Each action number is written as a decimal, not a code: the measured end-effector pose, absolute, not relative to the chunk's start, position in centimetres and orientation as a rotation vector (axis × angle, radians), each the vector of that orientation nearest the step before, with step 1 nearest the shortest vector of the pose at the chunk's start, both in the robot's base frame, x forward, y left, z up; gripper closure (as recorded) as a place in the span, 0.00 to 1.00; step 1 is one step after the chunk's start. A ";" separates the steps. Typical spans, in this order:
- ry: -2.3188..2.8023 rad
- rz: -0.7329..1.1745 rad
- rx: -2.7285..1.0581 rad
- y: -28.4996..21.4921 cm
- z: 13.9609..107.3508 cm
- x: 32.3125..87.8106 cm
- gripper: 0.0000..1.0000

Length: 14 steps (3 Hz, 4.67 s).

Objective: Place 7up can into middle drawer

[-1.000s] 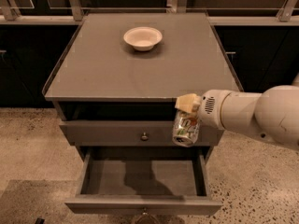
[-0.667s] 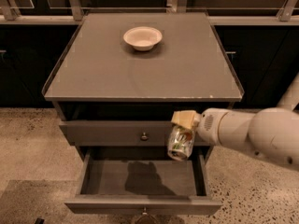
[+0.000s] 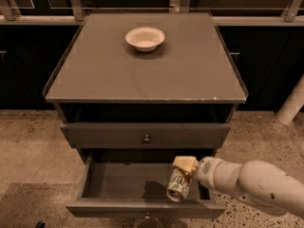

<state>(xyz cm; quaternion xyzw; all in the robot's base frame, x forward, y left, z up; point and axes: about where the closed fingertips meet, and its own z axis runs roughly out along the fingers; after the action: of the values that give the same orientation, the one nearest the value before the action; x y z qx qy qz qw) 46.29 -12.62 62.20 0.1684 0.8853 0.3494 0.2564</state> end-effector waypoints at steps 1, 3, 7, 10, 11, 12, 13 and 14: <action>2.480 0.923 0.526 -12.4 56.3 46.2 1.00; 2.494 0.901 0.581 -12.2 54.1 48.0 1.00; 2.550 0.726 0.588 -8.7 44.1 55.4 1.00; 2.577 0.707 0.603 -8.7 42.2 55.8 0.57; 2.577 0.707 0.603 -8.7 42.2 55.8 0.34; 2.577 0.707 0.603 -8.7 42.2 55.8 0.11; 2.577 0.707 0.603 -8.7 42.2 55.8 0.00; 2.579 0.715 0.613 -10.1 42.7 55.6 0.00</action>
Offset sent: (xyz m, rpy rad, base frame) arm -0.0011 0.0012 -0.0529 -0.0097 0.0818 -0.0166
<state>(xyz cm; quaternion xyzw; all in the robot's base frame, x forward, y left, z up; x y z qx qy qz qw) 55.58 -10.11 42.71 0.2188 0.9210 0.2552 0.1967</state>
